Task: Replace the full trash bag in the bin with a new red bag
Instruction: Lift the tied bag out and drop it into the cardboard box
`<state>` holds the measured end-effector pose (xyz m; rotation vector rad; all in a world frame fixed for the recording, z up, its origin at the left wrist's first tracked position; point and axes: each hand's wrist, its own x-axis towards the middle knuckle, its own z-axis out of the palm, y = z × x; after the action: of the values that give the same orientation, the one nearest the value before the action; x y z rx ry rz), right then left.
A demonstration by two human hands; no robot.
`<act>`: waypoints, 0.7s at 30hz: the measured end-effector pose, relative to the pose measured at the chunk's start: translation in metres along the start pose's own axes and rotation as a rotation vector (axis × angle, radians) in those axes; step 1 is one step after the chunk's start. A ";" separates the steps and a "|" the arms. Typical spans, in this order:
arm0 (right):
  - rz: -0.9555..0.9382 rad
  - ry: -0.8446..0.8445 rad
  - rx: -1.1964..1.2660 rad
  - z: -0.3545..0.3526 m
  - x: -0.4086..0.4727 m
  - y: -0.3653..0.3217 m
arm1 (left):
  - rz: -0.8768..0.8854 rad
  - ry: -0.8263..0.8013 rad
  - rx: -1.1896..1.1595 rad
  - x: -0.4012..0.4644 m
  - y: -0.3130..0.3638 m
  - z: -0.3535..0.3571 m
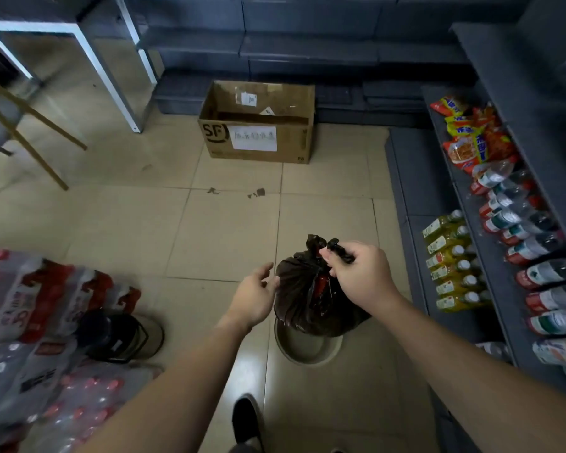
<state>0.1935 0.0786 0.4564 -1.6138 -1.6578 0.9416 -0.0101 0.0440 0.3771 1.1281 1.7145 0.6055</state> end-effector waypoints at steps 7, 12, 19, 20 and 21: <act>0.011 0.056 -0.002 0.010 0.019 -0.059 | -0.024 -0.009 -0.186 -0.003 0.008 -0.045; 0.053 0.059 0.005 0.033 0.049 -0.089 | -0.073 -0.088 -0.180 0.031 0.004 -0.103; 0.060 0.075 0.080 0.060 0.129 -0.132 | -0.143 -0.125 -0.179 0.118 0.008 -0.178; 0.069 0.069 0.091 0.064 0.148 -0.136 | -0.152 -0.123 -0.178 0.135 0.011 -0.187; 0.074 0.061 0.099 0.065 0.150 -0.142 | -0.155 -0.117 -0.185 0.136 0.011 -0.190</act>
<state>0.0541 0.2249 0.5340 -1.6297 -1.4965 0.9862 -0.1930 0.1878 0.4039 0.8754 1.5934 0.5767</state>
